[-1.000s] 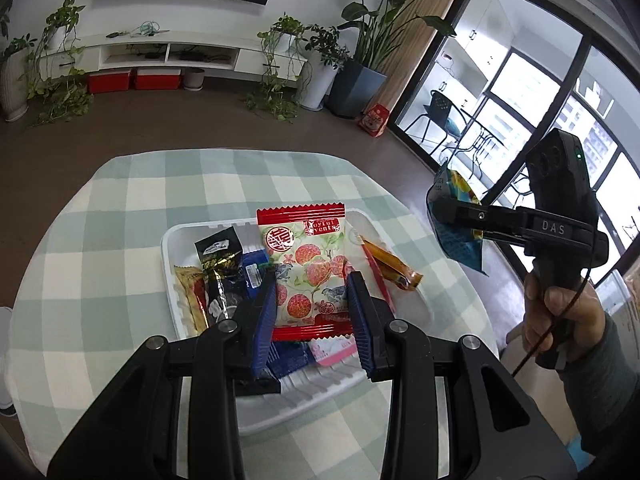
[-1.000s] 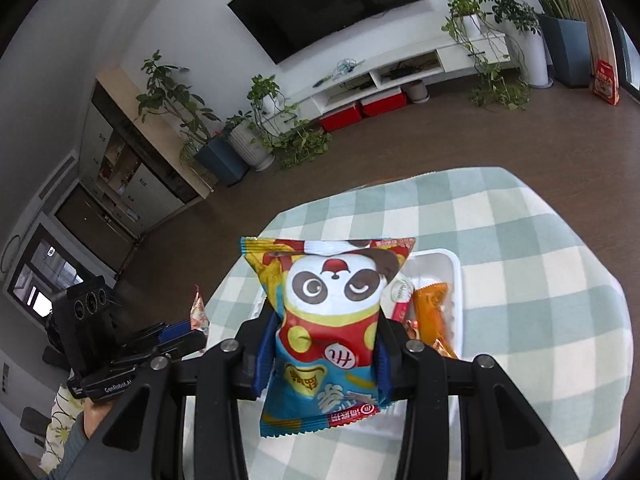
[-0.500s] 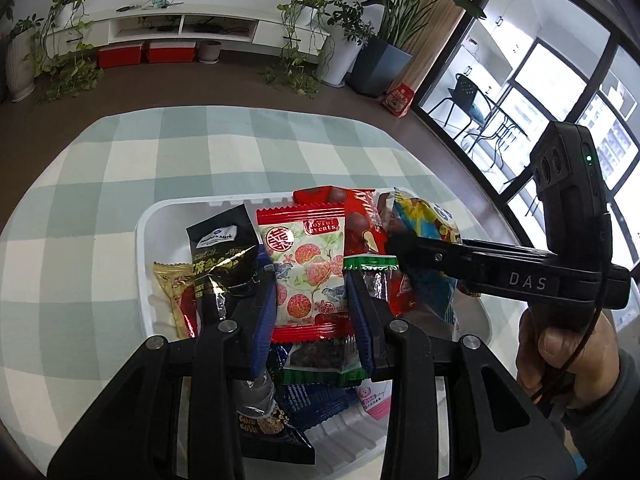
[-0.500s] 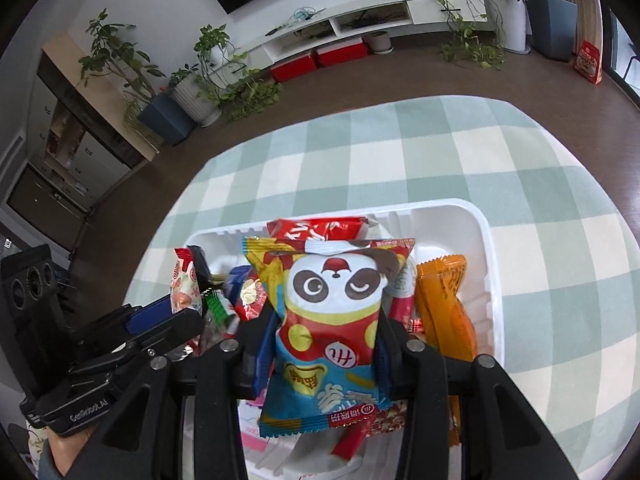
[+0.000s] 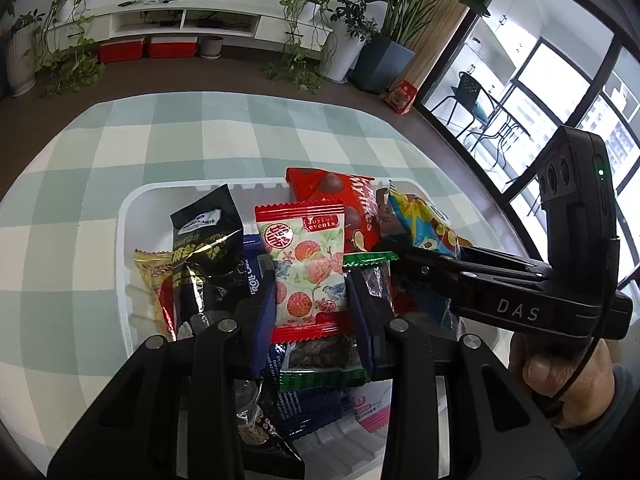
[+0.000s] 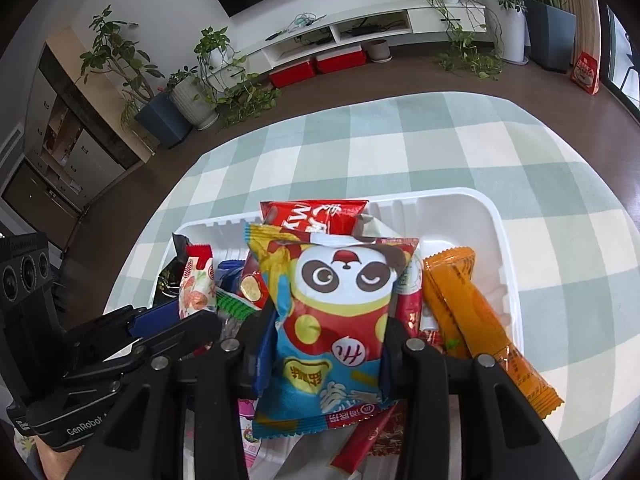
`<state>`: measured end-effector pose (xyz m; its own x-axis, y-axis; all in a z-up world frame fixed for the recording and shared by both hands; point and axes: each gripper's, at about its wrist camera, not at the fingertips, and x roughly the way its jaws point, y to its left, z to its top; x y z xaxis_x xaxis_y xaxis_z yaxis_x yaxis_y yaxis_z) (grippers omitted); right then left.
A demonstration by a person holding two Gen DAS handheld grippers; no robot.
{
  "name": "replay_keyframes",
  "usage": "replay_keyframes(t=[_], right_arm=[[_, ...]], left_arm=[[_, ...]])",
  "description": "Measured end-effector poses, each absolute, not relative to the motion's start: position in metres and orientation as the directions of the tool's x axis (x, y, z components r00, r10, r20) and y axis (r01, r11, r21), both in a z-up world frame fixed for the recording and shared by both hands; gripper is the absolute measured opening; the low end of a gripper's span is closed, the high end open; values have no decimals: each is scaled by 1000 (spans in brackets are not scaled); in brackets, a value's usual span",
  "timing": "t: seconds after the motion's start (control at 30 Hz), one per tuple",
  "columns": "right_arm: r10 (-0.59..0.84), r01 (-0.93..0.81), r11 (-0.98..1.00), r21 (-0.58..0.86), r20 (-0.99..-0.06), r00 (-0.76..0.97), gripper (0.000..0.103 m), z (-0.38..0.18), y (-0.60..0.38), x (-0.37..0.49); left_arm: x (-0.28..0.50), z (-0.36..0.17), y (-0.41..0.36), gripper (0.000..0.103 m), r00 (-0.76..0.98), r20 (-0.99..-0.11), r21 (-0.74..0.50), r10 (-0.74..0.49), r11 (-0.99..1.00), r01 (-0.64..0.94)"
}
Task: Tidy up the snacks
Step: 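Carry the candy packet and the panda bag over the tray with both tools, then open both tools to release the packets into the tray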
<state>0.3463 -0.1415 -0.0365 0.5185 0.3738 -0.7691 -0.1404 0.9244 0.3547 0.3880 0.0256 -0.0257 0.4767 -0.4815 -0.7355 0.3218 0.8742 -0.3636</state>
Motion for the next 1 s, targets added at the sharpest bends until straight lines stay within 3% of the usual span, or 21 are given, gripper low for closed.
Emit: replay_keyframes(t=[0.37,0.5,0.6,0.87,1.0], right_arm=[[368,-154,927,341,-762,533,43,-36,-140,342],[351,-162,935,315,-768,535,47,-31,-137,343],[339,-171,940,294,-768,543,52,-29,-133,342],[321,-178,947,267,-765,558,62,-23,-134,337],[310,-172,951,258,-762,568,66,-19,-137,333]], left_arm=[[381,-23,25,34,514,-716,-349,-471,881,320],[378,-19,22,54,527,-710,-333,-467,882,334],[377,-15,20,61,539,-704,-328,-462,885,330],[372,-11,22,64,558,-694,-322,-455,889,325],[367,-7,23,72,570,-685,-317,-453,890,327]])
